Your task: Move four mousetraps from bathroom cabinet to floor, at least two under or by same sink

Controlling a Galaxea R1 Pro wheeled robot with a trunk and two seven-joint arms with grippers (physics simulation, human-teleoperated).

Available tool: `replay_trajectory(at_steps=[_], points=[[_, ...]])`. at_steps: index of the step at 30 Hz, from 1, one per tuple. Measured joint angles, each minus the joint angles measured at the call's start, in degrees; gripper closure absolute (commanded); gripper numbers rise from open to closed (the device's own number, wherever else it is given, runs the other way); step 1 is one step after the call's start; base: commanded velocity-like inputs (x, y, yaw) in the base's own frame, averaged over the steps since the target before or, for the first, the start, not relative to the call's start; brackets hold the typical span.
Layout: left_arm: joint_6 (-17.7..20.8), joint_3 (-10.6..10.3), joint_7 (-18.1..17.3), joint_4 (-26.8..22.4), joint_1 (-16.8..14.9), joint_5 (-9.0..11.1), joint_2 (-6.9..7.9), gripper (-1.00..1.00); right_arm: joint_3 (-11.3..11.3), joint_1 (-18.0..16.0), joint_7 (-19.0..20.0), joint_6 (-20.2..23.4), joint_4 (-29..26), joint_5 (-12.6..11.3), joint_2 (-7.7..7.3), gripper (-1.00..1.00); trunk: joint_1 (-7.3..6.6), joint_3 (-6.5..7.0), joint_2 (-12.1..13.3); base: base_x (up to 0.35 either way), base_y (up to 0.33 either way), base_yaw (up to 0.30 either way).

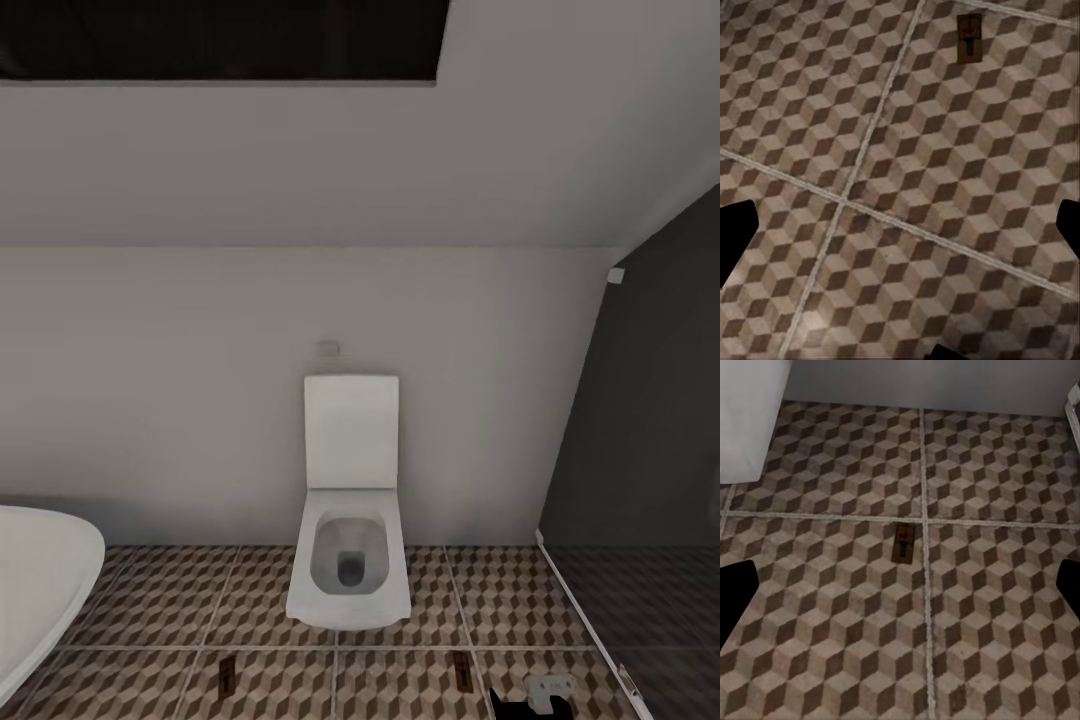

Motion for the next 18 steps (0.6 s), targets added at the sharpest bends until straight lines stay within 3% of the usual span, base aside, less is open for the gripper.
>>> replay_trajectory(at_steps=[18], points=[[0.1, 0.0, -0.1, 0.0, 0.3, 0.0, -4.73, -1.00, 0.0, 0.0, 0.0, 0.0, 0.0, 0.0, 0.01, -1.00, 0.00, 0.00, 0.0, 0.000, 0.000, 0.000]])
